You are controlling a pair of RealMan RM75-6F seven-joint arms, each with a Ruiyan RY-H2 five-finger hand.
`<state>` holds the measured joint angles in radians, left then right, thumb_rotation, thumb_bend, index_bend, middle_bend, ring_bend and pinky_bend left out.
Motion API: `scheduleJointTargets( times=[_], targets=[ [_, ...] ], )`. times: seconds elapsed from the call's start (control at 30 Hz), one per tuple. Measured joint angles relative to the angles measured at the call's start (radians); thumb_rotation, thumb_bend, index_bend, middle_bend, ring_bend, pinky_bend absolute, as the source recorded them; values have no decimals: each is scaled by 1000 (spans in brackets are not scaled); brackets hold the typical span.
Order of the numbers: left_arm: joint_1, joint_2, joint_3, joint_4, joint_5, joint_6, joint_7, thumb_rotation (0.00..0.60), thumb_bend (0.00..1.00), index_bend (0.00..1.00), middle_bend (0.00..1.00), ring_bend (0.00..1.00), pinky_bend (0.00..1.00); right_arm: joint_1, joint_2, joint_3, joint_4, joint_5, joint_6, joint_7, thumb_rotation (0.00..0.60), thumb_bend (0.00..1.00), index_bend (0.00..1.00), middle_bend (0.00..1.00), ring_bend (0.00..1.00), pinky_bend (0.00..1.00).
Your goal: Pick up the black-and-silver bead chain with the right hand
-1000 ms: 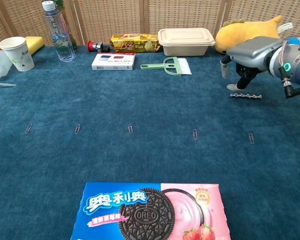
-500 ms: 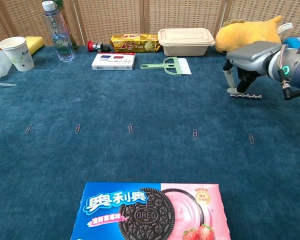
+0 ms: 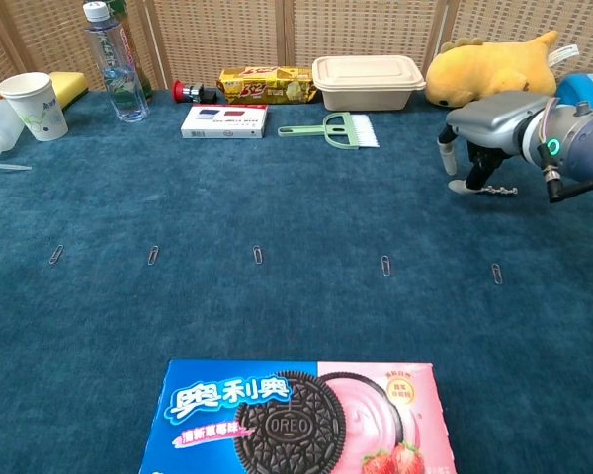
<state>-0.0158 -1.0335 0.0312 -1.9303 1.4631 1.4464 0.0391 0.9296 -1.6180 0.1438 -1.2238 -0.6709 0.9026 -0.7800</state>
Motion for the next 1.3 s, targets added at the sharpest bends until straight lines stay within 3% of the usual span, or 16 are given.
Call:
scheduleJointTargets(
  times=[0.33, 0.57, 0.87, 1.3],
  targets=[
    [-1, -1, -4, 1, -2, 1, 0, 585, 264, 172, 250, 198, 110, 6, -12, 0, 8, 36, 6, -40, 497, 412, 363, 946, 852, 759],
    [1, -2, -4, 4, -3, 3, -2, 584, 264, 167, 250, 197, 110, 9, -26, -1, 30, 50, 4, -51, 531, 417, 424, 946, 854, 759],
    [0, -4, -5, 6, -6, 1, -3, 584, 263, 156, 250, 195, 110, 7, -34, -5, 43, 60, 1, -64, 537, 453, 371, 941, 845, 755],
    [0, -6, -7, 8, -6, 3, -3, 585, 264, 152, 250, 190, 110, 5, -31, 0, 32, 64, 2, -64, 537, 454, 387, 941, 845, 755]
  ],
)
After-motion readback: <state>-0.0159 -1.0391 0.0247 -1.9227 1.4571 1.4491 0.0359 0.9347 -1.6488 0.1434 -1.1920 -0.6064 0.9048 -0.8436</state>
